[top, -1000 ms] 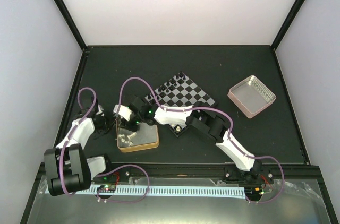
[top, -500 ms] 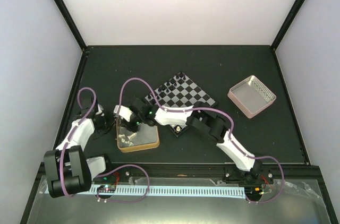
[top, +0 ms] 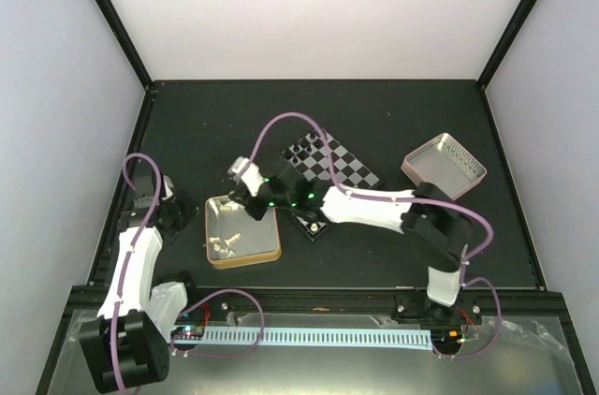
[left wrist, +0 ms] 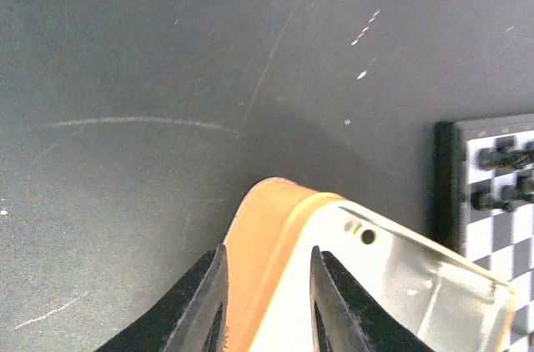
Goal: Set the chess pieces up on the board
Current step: Place the chess piece on the chessboard.
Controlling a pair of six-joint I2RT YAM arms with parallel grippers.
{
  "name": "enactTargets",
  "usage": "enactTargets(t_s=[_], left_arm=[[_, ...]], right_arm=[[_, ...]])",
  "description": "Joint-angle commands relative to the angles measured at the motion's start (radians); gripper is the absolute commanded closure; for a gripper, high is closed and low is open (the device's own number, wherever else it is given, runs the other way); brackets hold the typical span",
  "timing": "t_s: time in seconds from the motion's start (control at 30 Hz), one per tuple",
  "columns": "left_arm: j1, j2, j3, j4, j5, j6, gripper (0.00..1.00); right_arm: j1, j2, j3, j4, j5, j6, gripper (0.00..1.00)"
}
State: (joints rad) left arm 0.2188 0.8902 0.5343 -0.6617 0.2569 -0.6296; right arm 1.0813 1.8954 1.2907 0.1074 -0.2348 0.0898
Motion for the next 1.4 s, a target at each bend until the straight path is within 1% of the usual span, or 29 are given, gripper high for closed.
enactTargets(t_s=[0.0,0.17,0.23,0.4,0.5,0.67,0.77,1.07,1.23,1.37], left_arm=[[-0.002,-0.073,0.074,-0.063,-0.015,0.042,0.69],[-0.005,-0.101,0.104,-0.070,0.047,0.082,0.58],[-0.007,-0.094,0.108,-0.066,0.070,0.094,0.55],[-0.011,-0.066,0.112,-0.060,0.102,0.109,0.52],[-0.013,-0.055,0.112,-0.049,0.114,0.110,0.51],[-0.016,-0.043,0.110,-0.035,0.133,0.102,0.50],[-0.018,-0.039,0.110,-0.031,0.139,0.098,0.49],[-0.020,-0.015,0.110,-0.025,0.149,0.098,0.48],[-0.022,-0.005,0.113,-0.021,0.152,0.097,0.48],[-0.022,-0.002,0.113,-0.016,0.153,0.097,0.48]], right_arm=[[-0.063,-0.143,-0.116,0.012,0.153,0.108,0.92],[-0.166,-0.318,-0.282,-0.081,0.312,0.198,0.92],[-0.241,-0.381,-0.354,-0.124,0.348,0.252,0.92],[-0.396,-0.515,-0.502,-0.202,0.424,0.330,0.92],[-0.504,-0.538,-0.549,-0.226,0.421,0.368,0.91],[-0.644,-0.457,-0.573,-0.228,0.358,0.387,0.91],[-0.672,-0.400,-0.556,-0.221,0.357,0.379,0.91],[-0.685,-0.295,-0.516,-0.205,0.375,0.364,0.91],[-0.684,-0.281,-0.507,-0.213,0.368,0.358,0.90],[-0.683,-0.304,-0.513,-0.227,0.359,0.355,0.88]])
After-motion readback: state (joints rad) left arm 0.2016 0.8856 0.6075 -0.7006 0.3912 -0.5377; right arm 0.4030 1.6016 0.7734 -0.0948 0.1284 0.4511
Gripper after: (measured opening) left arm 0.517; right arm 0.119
